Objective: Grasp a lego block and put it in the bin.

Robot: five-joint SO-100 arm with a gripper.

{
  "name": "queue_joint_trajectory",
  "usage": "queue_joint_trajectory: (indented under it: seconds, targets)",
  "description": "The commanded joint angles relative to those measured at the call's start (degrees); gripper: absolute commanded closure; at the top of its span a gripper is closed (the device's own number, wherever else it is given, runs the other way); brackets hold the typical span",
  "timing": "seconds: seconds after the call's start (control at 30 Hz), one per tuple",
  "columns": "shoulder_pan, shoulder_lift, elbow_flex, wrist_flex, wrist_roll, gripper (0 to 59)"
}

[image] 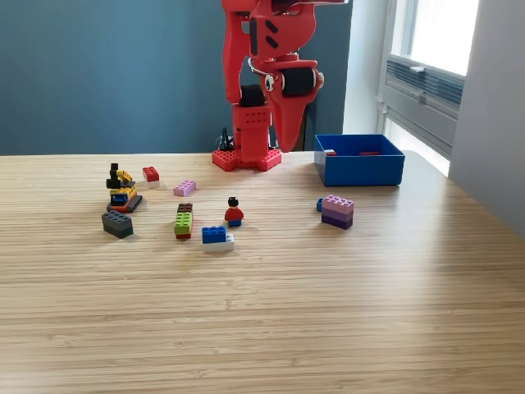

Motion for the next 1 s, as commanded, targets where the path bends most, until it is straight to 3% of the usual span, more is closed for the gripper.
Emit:
queue_joint_trajectory:
  seconds: [0.03,0.63,1.0]
  targets:
    - [2.29,0.53,-0.18,-0.79,-0.88,58.5]
    - [24.43,0.53,-2.64,-8.09,-14.59,58.6]
    - [35.42,0.53,-4.13,-10.90,-16.35,58.6]
